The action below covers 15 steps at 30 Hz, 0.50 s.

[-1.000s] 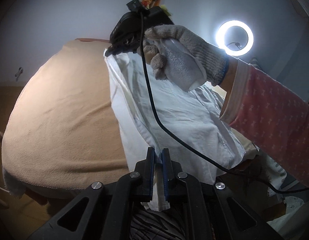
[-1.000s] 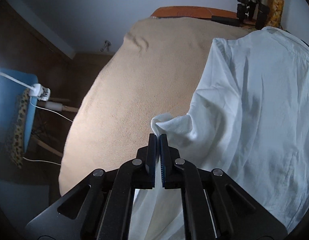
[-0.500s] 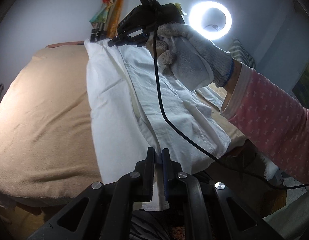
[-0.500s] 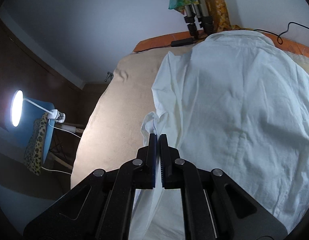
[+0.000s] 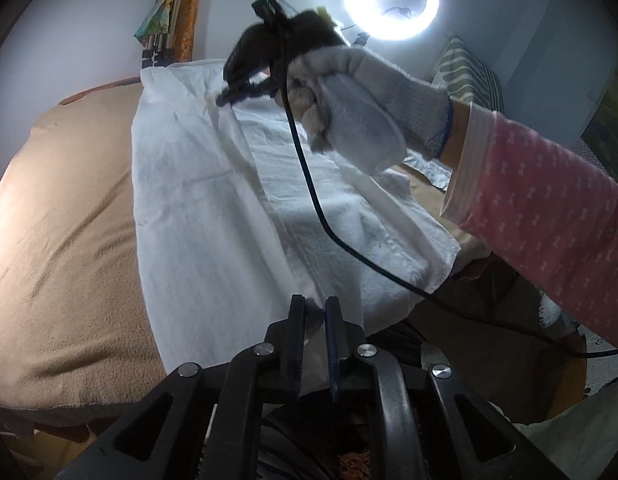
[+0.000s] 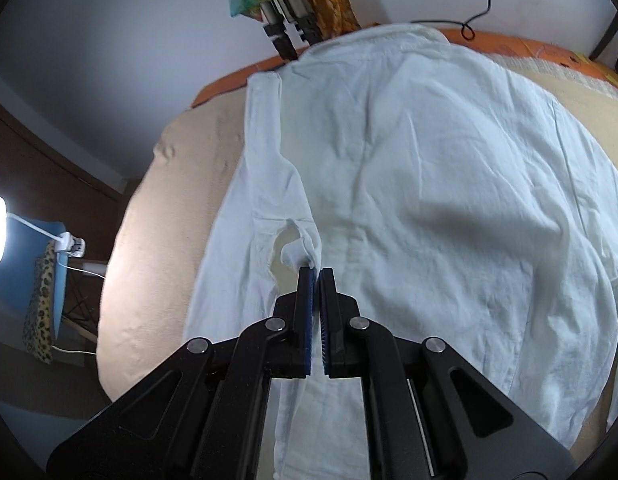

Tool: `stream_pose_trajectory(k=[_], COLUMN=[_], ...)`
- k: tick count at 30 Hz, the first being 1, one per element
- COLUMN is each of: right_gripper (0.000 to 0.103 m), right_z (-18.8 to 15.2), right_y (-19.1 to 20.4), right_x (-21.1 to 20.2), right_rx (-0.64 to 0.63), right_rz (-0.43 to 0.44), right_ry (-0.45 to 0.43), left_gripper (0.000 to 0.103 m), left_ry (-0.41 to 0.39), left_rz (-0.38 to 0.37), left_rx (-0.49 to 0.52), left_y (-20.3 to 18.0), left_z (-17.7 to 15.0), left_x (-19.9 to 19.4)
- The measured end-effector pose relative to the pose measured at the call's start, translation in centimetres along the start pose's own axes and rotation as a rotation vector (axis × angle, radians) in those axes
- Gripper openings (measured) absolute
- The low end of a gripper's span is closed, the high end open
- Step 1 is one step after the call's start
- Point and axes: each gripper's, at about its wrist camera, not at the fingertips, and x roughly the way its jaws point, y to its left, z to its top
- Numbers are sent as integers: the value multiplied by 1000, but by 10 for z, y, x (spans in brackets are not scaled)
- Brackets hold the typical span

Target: Fold small clothes

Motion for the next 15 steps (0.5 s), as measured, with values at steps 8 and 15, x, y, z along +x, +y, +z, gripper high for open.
stream_pose_trajectory(k=[8,15], right_gripper=[4,12], right_z=[-8,-12], right_y=[-13,-15], right_x=[12,8], right_rx=[30,27], right_rz=[-23,7], right_ry=[13,10], left_gripper=[14,14], left_ry=[-46,13], left_rz=[61,100], left_rx=[-55,-80], left_y=[28,50], left_z=[9,9], left_x=[-20,18])
